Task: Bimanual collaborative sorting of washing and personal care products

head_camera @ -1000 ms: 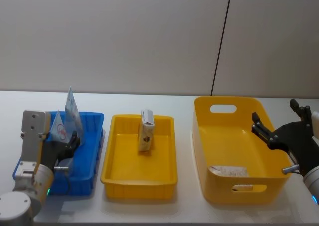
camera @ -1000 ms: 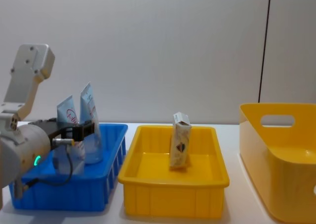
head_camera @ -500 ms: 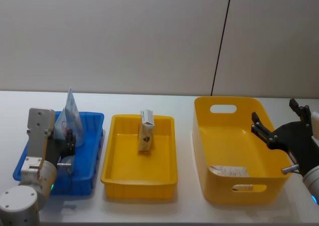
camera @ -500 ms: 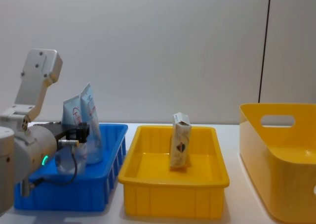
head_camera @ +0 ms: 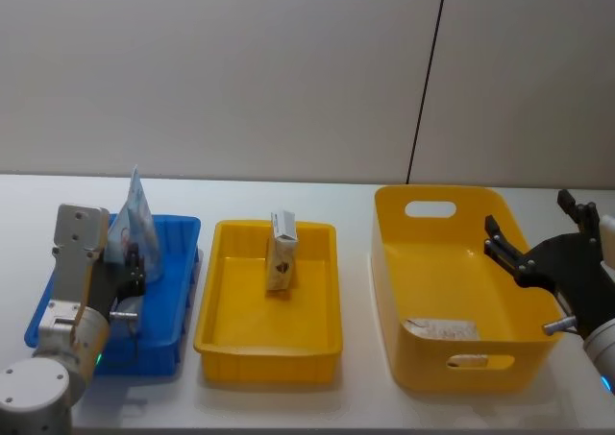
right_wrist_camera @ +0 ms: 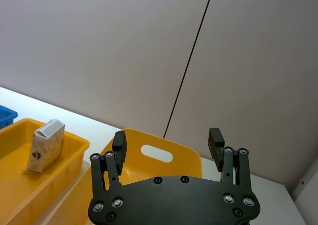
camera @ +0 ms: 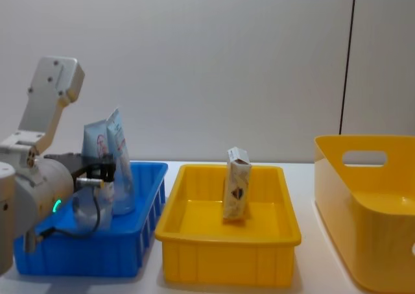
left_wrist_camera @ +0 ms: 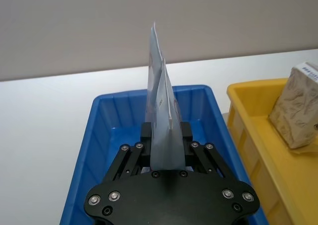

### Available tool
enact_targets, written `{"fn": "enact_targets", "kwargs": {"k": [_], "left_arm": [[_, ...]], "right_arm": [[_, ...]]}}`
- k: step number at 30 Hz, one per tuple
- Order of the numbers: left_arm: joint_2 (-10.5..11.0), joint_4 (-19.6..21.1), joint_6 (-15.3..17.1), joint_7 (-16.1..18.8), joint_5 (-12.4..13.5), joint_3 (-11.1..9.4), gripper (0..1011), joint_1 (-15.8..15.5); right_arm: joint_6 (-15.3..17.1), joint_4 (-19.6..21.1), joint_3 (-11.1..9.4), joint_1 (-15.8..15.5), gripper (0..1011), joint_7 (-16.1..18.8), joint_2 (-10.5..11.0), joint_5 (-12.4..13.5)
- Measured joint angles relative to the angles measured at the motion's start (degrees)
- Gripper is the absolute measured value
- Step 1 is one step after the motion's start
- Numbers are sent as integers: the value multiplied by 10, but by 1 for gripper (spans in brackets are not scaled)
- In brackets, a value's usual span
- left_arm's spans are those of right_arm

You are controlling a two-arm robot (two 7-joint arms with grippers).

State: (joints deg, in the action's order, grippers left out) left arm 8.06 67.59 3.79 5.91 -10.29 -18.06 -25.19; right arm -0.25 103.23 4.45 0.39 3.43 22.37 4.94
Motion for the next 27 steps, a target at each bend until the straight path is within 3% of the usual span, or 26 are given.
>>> {"fn": "enact_targets", "kwargs": {"k": [16, 27], "left_arm": [[30, 119, -7, -37, 3, 3, 254, 41], [39, 158, -31, -101, -26, 4, 254, 48]], "right_arm": [[0, 0, 0, 0, 1002, 0, 0, 0], [0, 0, 0, 0, 1002, 0, 0, 0]]}}
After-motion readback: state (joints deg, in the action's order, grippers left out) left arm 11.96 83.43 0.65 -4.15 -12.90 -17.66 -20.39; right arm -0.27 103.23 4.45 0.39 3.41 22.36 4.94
